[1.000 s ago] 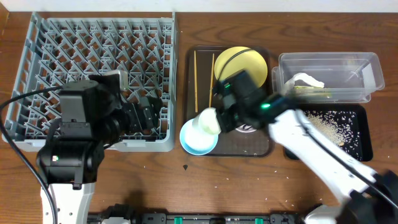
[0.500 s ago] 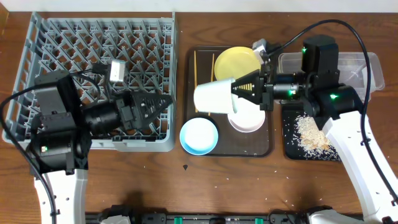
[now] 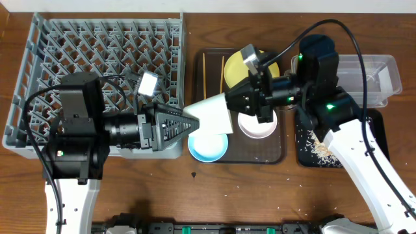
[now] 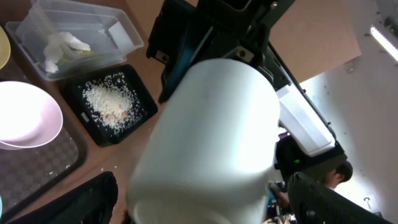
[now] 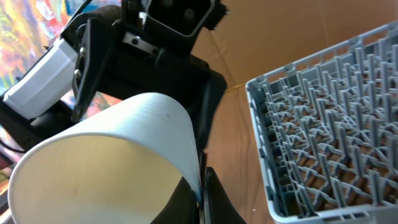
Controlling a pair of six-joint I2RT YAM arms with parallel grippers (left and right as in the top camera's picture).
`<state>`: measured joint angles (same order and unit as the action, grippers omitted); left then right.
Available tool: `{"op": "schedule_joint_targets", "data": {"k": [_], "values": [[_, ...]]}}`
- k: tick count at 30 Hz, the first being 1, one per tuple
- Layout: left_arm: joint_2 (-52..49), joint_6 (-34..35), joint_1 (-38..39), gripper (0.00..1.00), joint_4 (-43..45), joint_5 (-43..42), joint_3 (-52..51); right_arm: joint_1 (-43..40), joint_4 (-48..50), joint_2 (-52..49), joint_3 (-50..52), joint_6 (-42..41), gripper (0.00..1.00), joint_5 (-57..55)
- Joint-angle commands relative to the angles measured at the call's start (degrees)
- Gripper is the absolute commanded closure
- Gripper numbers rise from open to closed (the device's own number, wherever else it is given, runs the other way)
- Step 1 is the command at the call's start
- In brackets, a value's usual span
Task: Sort waste into correct bins and load items into the dishwasher
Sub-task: 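Hand the white cup from the right gripper to the left gripper, then place the white cup upside down in the dish rack with the left gripper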
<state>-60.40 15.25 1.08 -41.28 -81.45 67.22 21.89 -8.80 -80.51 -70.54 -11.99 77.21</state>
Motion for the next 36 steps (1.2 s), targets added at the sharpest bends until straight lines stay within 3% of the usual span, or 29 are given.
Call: {"op": "schedule_joint_targets", "data": {"k": [1, 14, 17, 19, 21, 22, 25, 28, 36], "values": [[0.1, 0.1, 1.0, 0.11, 0.3, 1.3, 1.2, 1.7, 0.5, 0.4, -0.7, -1.3, 0.99, -1.7], [0.1, 0.1, 2.5, 0.35, 0.3, 1.1, 1.2, 3.2, 0.3, 0.4, -0.7, -1.3, 0.98, -8.0], [0.1, 0.1, 2.5, 0.36, 0.3, 1.6, 1.2, 3.9, 0.2, 0.4, -0.7, -1.2, 0.83, -8.4], [0.1, 0.1, 2.5, 0.37, 0.2, 3.4, 1.2, 4.0, 0.2, 0.4, -0.7, -1.2, 0.66, -8.4], [0.3, 0.1, 2.5, 0.38, 0.2, 6.4, 1.2, 4.0, 0.2, 0.4, -0.7, -1.2, 0.39, -8.4], [0.5, 0.1, 2.5, 0.37, 0.2, 7.9, 1.2, 3.9, 0.2, 0.4, -0.7, -1.2, 0.30, -8.4], [1.2, 0.1, 2.5, 0.38, 0.2, 13.1, 1.2, 2.9, 0.1, 0.4, -0.7, -1.2, 0.12, -8.4], [2.7, 0.1, 2.5, 0.37, -0.5, 20.7, 1.2, 0.0, -2.4, 0.4, -0.7, -1.3, 0.02, -11.0], [8.3, 0.3, 2.5, 0.36, -11.3, 51.6, 1.3, -5.4, -17.3, 0.4, -0.7, -0.4, 0.04, -21.4]]}}
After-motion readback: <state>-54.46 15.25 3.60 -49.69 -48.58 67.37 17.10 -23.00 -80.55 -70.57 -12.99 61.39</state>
